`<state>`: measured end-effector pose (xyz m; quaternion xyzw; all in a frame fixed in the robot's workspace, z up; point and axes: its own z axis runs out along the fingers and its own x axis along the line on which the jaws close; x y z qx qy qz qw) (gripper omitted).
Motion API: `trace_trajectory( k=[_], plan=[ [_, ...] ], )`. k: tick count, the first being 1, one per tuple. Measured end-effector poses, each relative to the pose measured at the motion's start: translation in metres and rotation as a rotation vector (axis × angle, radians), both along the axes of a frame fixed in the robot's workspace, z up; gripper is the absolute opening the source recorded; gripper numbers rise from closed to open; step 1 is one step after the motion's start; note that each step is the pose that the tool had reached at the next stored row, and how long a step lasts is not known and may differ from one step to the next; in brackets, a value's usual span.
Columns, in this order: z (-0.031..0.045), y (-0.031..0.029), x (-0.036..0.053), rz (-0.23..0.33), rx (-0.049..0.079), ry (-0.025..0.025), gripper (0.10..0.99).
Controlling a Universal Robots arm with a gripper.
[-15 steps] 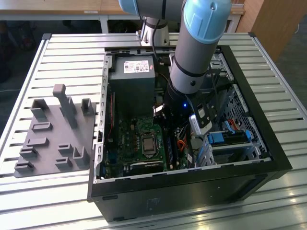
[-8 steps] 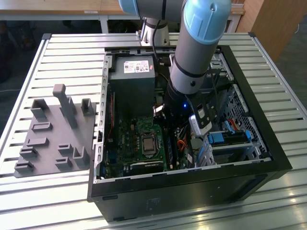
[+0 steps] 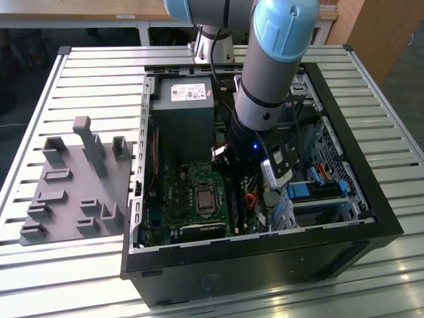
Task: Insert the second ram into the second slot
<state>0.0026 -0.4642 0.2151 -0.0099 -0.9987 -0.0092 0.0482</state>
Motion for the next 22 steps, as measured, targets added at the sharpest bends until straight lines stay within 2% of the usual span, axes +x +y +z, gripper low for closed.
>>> trace_trajectory(
  k=[2, 3, 6, 12, 13, 14, 22],
  plan=[
    [0.0, 0.0, 0.0, 0.0, 0.0, 0.0001, 0.145],
    [0.0, 0.0, 0.0, 0.0, 0.0, 0.0, 0.208],
    [0.0011, 0.0001, 0.0, 0.0, 0.0, 0.0, 0.208],
    [0.013, 0.0001, 0.0, 0.0, 0.0, 0.0001, 0.208],
    [0.0143, 0.0001, 0.0, 0.0, 0.0, 0.0002, 0.196],
    [0.0149, 0.0001, 0.0, 0.0, 0.0, 0.0002, 0.129],
    [0.0089, 0.0001, 0.0022, 0.0, 0.0, 0.0002, 0.106]
  ],
)
